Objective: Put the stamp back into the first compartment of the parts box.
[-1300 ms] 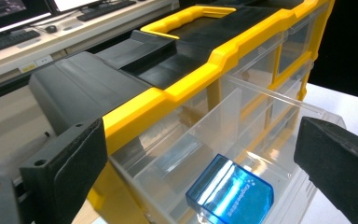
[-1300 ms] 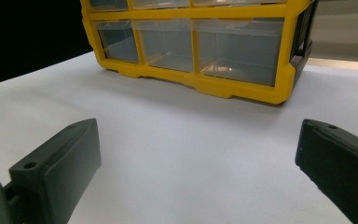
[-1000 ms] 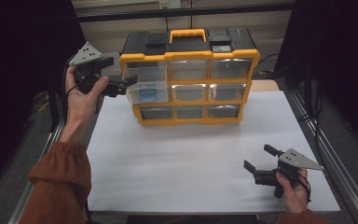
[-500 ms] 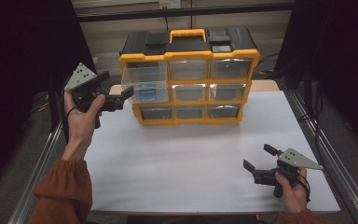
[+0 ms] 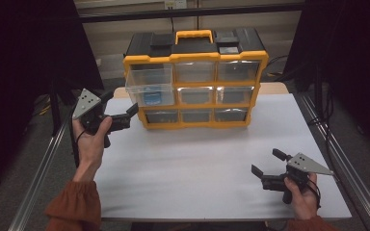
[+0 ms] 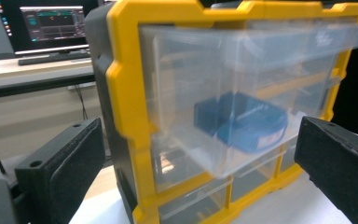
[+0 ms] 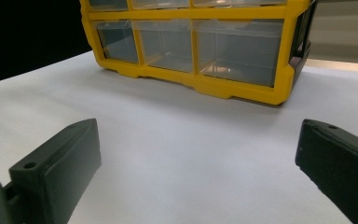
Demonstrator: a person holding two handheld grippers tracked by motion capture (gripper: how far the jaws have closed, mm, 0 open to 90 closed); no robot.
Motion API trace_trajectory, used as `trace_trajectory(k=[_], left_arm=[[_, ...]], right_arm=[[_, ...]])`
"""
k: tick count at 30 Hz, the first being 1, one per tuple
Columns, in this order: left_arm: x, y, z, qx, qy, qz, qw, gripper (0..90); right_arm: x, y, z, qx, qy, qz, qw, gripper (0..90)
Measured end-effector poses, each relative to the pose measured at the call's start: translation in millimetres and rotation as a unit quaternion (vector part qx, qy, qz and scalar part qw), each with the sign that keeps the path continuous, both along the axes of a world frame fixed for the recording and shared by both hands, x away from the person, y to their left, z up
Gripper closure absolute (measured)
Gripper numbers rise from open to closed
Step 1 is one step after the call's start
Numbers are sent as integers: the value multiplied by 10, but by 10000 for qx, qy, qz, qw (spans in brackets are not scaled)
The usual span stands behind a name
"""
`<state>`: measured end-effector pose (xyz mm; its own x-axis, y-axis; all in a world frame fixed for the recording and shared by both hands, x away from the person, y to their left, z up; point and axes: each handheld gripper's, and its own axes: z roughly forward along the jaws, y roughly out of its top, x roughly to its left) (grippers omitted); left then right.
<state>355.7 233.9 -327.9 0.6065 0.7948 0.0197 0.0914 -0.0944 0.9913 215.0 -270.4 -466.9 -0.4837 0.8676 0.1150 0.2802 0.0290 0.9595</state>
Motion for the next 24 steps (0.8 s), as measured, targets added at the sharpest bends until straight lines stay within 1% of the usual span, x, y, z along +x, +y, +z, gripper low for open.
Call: trace_trajectory(k=[2, 4, 6, 7, 8, 9, 10, 11, 12, 14, 15, 17, 18, 19, 22, 24], left_arm=[[-15, 8, -73, 13, 2, 57, 10000, 18], [-28, 7, -146, -21, 18, 101, 9999, 18], [-36, 9, -207, -36, 50, 100, 9999, 18], [-43, 20, -234, 8, 43, 108, 9999, 18], [-54, 21, -266, 0, 48, 125, 9999, 18], [-62, 17, -300, -52, 47, 133, 9999, 18], [-93, 22, -376, -81, 61, 163, 9998, 18], [-104, 26, -412, -51, 85, 168, 9998, 18], [-104, 26, -412, -51, 85, 168, 9998, 18], [-126, 18, -486, -89, 82, 216, 9997, 18], [-132, 12, -515, -118, 130, 186, 9997, 18], [-154, 12, -570, -128, 143, 182, 9996, 18], [-177, -2, -619, -87, 196, 138, 9997, 18], [-177, -2, -619, -87, 196, 138, 9997, 19], [-217, -20, -686, -66, 138, 138, 9998, 19], [-251, -28, -729, -113, 189, 78, 9997, 19]], right_arm=[[-1, 3, -2, -13, -17, 10, 10000, 0], [-3, 2, -3, -16, -13, -1, 10000, 0], [-7, -3, -2, 4, 8, -7, 10000, 0], [-9, -3, -1, 12, 5, -25, 10000, 0], [-12, -5, 0, 15, 19, -27, 10000, 0], [-12, -5, 0, 3, 11, -19, 10000, 0], [-11, -4, -1, -2, 16, -25, 10000, 0], [-9, -4, -2, -14, 12, -18, 10000, 0], [-9, -4, -2, -14, 12, -18, 10000, 0], [-8, -5, -3, -14, 7, -25, 10000, 0], [-7, -7, -4, -20, 5, -28, 10000, 0], [-8, -6, -2, -3, 3, -47, 10000, 0], [-9, -6, -2, -8, 12, -43, 10000, 0], [-9, -6, -2, -8, 12, -43, 10000, 0], [-4, -6, -4, -14, 2, -35, 10000, 0], [-4, -6, -4, -17, -1, -38, 10000, 0]])
